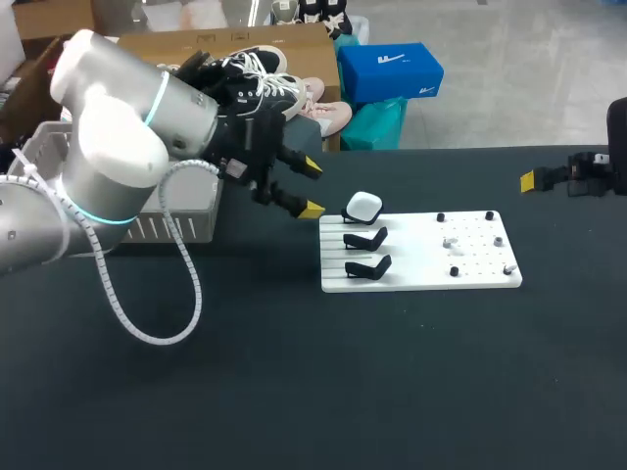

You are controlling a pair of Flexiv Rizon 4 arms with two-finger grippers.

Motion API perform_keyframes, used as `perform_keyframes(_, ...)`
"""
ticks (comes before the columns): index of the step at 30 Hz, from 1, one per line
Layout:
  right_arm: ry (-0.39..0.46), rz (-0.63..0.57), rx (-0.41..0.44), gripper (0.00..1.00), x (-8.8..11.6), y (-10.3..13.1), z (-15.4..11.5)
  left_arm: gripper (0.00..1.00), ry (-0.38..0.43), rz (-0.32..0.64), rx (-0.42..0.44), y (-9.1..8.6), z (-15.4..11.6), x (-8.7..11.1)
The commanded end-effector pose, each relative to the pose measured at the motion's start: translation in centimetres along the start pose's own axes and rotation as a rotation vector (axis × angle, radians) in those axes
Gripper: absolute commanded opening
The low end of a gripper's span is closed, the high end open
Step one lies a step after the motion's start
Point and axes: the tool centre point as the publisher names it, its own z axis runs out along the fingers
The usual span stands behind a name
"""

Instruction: Pick up each earbud case from the left stands, insert the matching earbuds, close the lid, and place the case in the box.

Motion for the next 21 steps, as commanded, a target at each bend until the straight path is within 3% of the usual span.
perform_keyframes(1, 0.000, 0.000, 0.000, 1.00, 0.0, 0.0, 0.0, 1.00, -0.001, -0.002, 0.011, 0.7, 1.3, 0.2)
perform_keyframes(8, 0.000, 0.000, 0.000, 1.00, 0.0, 0.0, 0.0, 0.98, -0.015, -0.034, -0.011, 1.3, 2.6, 0.5)
perform_keyframes(9, 0.000, 0.000, 0.000, 1.00, 0.0, 0.0, 0.0, 0.87, -0.017, -0.035, -0.004, 1.3, 2.6, 0.5)
perform_keyframes(10, 0.000, 0.000, 0.000, 1.00, 0.0, 0.0, 0.0, 0.70, -0.017, -0.036, -0.004, 1.4, 2.8, 0.5)
perform_keyframes(11, 0.000, 0.000, 0.000, 1.00, 0.0, 0.0, 0.0, 0.67, -0.019, -0.037, -0.005, 1.5, 2.9, 0.6)
perform_keyframes(15, 0.000, 0.000, 0.000, 1.00, 0.0, 0.0, 0.0, 0.73, -0.025, -0.037, -0.015, 1.6, 3.4, 0.7)
perform_keyframes(18, 0.000, 0.000, 0.000, 1.00, 0.0, 0.0, 0.0, 0.65, -0.030, -0.025, -0.040, 1.7, 3.8, 0.6)
perform_keyframes(21, 0.000, 0.000, 0.000, 1.00, 0.0, 0.0, 0.0, 0.77, -0.032, -0.015, -0.039, 1.7, 4.1, 0.5)
